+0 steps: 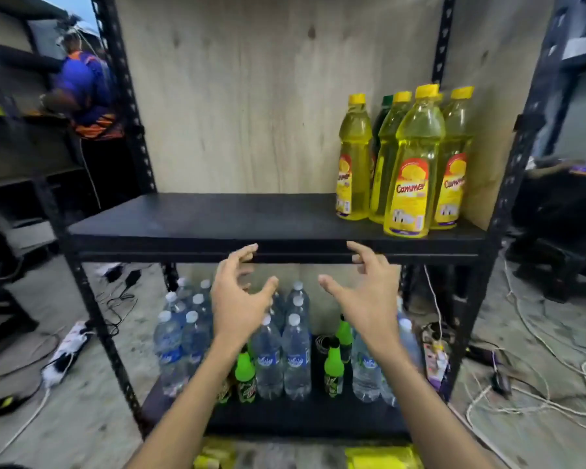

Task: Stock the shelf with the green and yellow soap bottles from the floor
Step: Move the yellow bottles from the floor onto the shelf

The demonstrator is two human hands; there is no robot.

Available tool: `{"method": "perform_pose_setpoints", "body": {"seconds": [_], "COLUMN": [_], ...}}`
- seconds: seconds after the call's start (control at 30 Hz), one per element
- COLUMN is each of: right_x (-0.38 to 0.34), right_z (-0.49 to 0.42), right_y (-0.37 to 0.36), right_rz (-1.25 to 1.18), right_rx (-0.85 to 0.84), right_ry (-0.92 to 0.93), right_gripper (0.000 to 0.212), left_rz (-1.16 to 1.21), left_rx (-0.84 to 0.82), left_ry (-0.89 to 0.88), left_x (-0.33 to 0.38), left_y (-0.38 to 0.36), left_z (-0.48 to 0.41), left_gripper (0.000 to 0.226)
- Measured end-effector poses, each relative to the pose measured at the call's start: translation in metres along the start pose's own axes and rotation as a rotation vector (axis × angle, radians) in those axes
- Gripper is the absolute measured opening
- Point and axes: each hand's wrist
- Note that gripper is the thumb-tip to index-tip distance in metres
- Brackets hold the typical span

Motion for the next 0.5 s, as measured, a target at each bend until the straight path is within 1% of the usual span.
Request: {"method": "perform_pose_setpoints", "body": {"seconds": [0.1, 0.17, 0.23, 0.33, 0.4, 0.5], "right_x": [0.006, 0.009, 0.012, 0.018, 0.026, 0.039], "right_z": [0.06, 0.099, 0.135, 0.183, 0.209, 0.239], "right_y": [-0.051, -0.085, -0.116, -0.153, -0.178, -0.215], "right_rz": [-0.009, -0.006, 0.007, 0.037, 0.047, 0.099], "right_rx": [-0.301, -0.492, -0.641, -0.797, -0.861, -0.93], "right_ry": [-0.097, -0.157, -0.214, -0.276, -0.304, -0.333], "right_gripper": [0.073, 0.078, 0.084, 0.092, 0.093, 0.092], "left_rz": [-0.054, -0.081, -0.098, -0.126, -0.166, -0.162], "left_rx": [0.061, 0.117, 0.202, 0.269, 0.287, 0.267], "left_ry": [0.235, 0.449, 0.675, 0.926, 1.076, 1.252], "left_x": [-0.065, -0.108, -0.152, -0.216, -0.253, -0.302], "left_y": [0.045, 0.072, 0.1, 0.136, 0.153, 0.165], "left_z": [0.038, 0.061, 0.085, 0.122, 0.145, 0.173], "left_gripper": [0.057, 0.054, 0.051, 0.054, 0.058, 0.077]}}
Point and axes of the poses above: each hand's wrist, its own z-axis away from the middle knuckle, its own y-axis out of the back of the hand, x = y × z, and after that the axes turned 9 degrees about y, right-handed
